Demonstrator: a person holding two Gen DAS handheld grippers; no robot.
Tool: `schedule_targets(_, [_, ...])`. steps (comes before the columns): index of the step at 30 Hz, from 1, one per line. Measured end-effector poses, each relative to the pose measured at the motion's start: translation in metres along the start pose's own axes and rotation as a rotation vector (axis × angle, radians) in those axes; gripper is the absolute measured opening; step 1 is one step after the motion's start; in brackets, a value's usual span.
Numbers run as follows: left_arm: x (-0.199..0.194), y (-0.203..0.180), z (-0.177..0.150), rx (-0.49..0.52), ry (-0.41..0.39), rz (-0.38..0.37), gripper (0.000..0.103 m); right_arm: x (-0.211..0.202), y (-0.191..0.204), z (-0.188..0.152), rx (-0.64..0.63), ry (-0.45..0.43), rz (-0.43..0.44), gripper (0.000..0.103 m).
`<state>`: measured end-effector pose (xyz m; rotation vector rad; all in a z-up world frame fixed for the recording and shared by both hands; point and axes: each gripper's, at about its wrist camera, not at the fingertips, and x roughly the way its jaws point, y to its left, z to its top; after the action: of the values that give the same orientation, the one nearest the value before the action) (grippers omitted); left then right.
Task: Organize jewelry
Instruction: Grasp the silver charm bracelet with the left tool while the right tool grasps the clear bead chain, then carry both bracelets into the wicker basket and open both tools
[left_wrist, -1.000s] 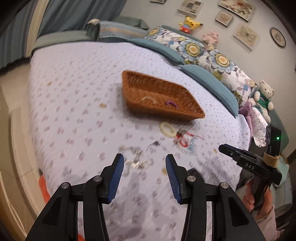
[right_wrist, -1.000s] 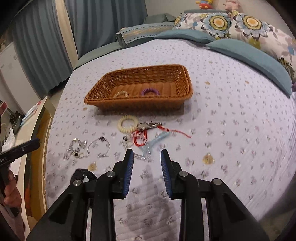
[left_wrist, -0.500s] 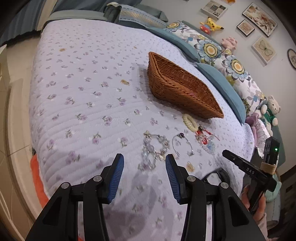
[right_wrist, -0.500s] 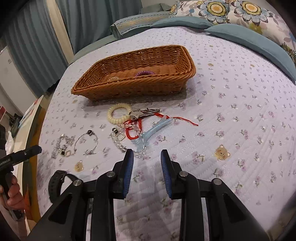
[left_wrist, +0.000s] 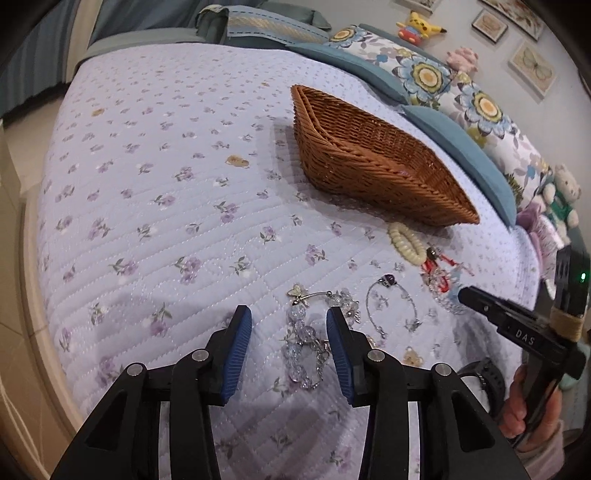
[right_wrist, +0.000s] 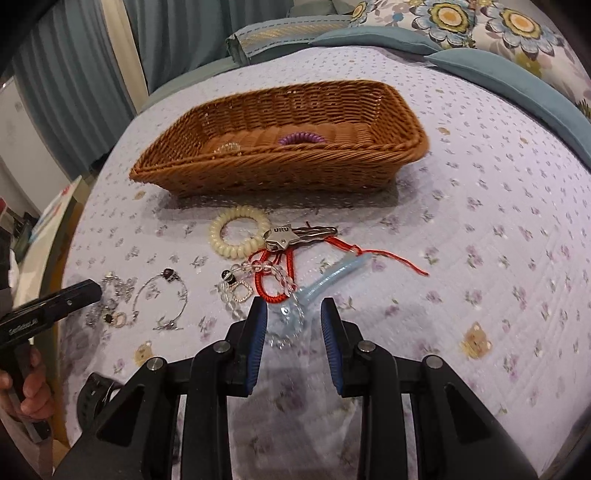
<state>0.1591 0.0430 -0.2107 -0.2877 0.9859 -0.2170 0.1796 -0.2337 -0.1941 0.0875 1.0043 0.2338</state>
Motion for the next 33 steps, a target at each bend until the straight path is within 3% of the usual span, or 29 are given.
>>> schedule_targets(5, [0.008, -0.015, -0.001, 0.095, 0.006, 0.105, 0.033, 0.011, 0.008, 0.000, -0.023, 0.013, -0.026, 0.022])
schedule_targets(7, [0.009, -0.021, -0.002, 0.131, 0.004, 0.137, 0.017, 0.009, 0.009, -0.001, -0.030, 0.003, -0.020, 0.022])
schedule_targets(9, [0.010, -0.023, -0.003, 0.146, 0.006, 0.137, 0.008, 0.006, 0.009, -0.002, -0.030, -0.010, -0.021, 0.022])
schedule_targets(12, [0.008, -0.026, -0.003, 0.158, -0.005, 0.137, 0.009, -0.001, 0.008, -0.003, -0.018, -0.026, -0.008, 0.022])
schedule_targets(17, [-0.009, -0.018, -0.002, 0.085, -0.041, -0.008, 0.009, -0.027, 0.005, -0.007, -0.002, -0.070, 0.025, 0.022])
schedule_targets(18, [-0.015, -0.017, 0.000, 0.074, -0.053, -0.045, 0.009, -0.033, 0.004, -0.007, 0.001, -0.080, 0.037, 0.010])
schedule_targets(22, [-0.036, -0.023, 0.006, 0.066, -0.092, -0.150, 0.009, -0.055, 0.004, -0.004, -0.002, -0.118, 0.069, 0.009])
schedule_targets(33, [-0.079, -0.050, 0.030, 0.109, -0.176, -0.313, 0.009, -0.098, 0.005, 0.015, -0.005, -0.198, 0.116, 0.009])
